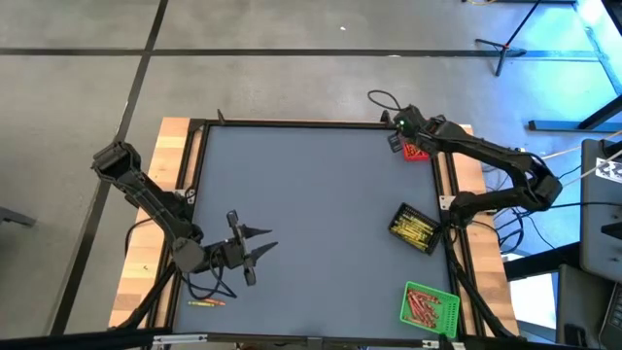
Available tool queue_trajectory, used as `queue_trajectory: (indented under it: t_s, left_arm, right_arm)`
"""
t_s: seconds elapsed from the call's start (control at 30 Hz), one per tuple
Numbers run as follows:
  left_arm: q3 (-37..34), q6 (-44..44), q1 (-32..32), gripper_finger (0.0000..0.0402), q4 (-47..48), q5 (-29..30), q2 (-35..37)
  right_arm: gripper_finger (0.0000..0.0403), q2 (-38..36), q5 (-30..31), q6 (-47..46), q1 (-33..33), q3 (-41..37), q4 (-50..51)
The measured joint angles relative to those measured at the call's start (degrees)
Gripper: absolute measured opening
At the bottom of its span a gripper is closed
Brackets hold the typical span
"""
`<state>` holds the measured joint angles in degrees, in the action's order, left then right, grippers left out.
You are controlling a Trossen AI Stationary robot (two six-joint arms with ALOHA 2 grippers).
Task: Sort crayons
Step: Put the orange crayon into the red basket
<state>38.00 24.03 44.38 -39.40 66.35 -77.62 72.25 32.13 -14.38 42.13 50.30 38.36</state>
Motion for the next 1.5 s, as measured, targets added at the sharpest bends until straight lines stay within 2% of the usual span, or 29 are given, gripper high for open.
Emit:
queue_trajectory:
  t_s: [0.2, 0.47, 0.57, 0.73, 0.87, 0.97, 1.07, 1.27, 1.33, 1.5]
  left_arm:
    - [0.00, -0.06, -0.15, 0.0140, 0.00, 0.00, 0.00]
    - [0.00, -0.08, -0.18, 0.0140, -0.02, 0.00, 0.00]
    - [0.00, -0.09, -0.48, 0.0140, -0.03, -0.43, 0.00]
    - [0.00, -1.41, -0.81, 0.0140, -0.02, -3.11, -0.02]
    - [0.02, -4.75, -0.87, 0.0140, 3.10, -3.27, -0.02]
    - [0.04, -12.80, -0.20, 0.0140, 11.93, -5.23, -0.02]
    - [0.04, -23.21, 0.79, 0.0140, 21.17, -11.54, -0.04]
    - [0.04, -45.34, 1.14, 0.0140, 37.34, -36.05, -0.04]
    - [0.04, -52.09, 1.49, 0.0140, 41.34, -42.49, -0.26]
    - [0.39, -65.08, 4.52, 0.0140, 46.88, -53.18, -2.90]
  right_arm:
    - [0.0027, 0.01, -4.43, -0.60, 4.61, -6.65, -7.02]
    - [0.0054, 0.04, -5.02, -0.43, 6.71, -11.28, -12.86]
    - [0.0085, 0.04, -5.77, -0.41, 6.67, -11.43, -13.03]
    - [0.0162, 0.04, -4.68, -0.53, 6.69, -10.98, -12.87]
    - [0.0202, -1.31, -13.19, 0.66, 5.49, -8.33, -12.41]
    - [0.0213, -4.21, -17.33, 1.21, 0.63, -7.65, -17.04]
    - [0.0215, -7.11, -18.67, 2.81, -6.93, -7.65, -24.04]
    - [0.0215, -8.30, -18.77, 4.99, -24.56, -7.63, -37.78]
    - [0.0215, -7.55, -18.75, 6.10, -30.03, -7.63, -42.06]
    - [0.0215, -5.55, -18.77, 9.10, -41.13, -7.63, -50.61]
